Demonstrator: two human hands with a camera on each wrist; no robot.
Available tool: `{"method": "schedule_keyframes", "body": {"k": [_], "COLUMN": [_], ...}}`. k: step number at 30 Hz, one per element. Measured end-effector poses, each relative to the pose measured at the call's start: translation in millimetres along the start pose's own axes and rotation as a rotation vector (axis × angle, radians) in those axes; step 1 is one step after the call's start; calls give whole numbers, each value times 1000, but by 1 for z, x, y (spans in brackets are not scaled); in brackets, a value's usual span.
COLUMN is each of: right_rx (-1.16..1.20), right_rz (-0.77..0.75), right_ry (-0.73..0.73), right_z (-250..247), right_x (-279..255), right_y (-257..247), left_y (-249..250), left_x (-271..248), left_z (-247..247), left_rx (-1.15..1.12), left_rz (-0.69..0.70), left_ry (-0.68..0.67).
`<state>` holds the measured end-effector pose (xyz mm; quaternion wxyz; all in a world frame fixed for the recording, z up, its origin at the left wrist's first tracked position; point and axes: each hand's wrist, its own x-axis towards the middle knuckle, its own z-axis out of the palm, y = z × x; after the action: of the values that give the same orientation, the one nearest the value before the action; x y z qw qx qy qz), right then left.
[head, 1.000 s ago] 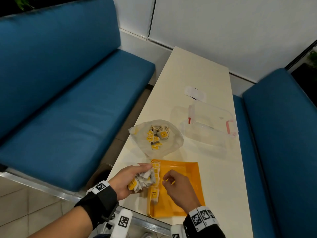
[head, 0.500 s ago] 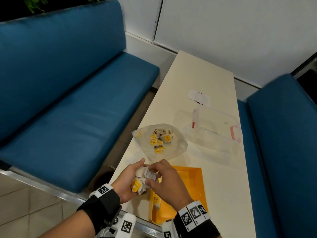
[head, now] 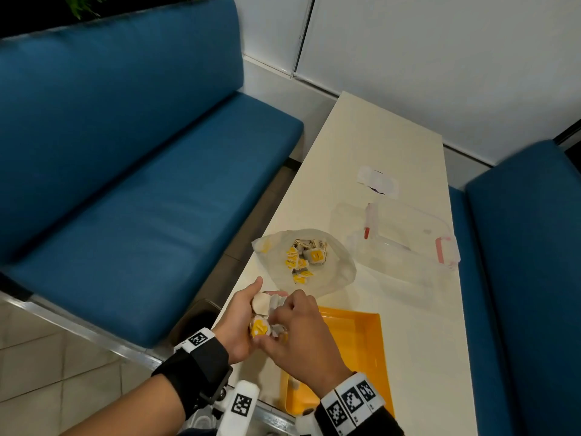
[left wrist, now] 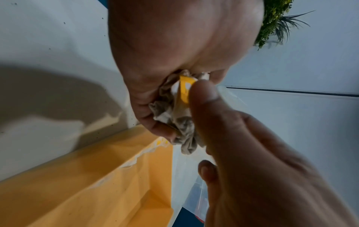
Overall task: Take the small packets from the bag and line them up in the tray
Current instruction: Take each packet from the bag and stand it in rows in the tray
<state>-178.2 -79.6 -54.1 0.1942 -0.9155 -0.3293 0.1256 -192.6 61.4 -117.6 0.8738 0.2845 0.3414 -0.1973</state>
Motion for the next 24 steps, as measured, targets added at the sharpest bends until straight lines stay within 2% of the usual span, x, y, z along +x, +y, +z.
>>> {"method": "schedule_keyframes", "body": {"k": [6, 14, 20, 24], "right_rx": [105, 339, 844, 892], "right_rz": [4, -20, 202, 304], "right_ry": [0, 18, 21, 26], "right_z": [2, -16, -41, -48], "right_x": [7, 8, 7, 0], "right_y": [1, 1, 17, 40], "left_y": [2, 4, 4, 5], "left_x": [5, 6, 9, 11], "left_z": [1, 5, 5, 2], "left_rx": [-46, -113, -93, -55], "left_rz": [11, -19, -7, -6], "left_ry": [13, -52, -54, -31]}}
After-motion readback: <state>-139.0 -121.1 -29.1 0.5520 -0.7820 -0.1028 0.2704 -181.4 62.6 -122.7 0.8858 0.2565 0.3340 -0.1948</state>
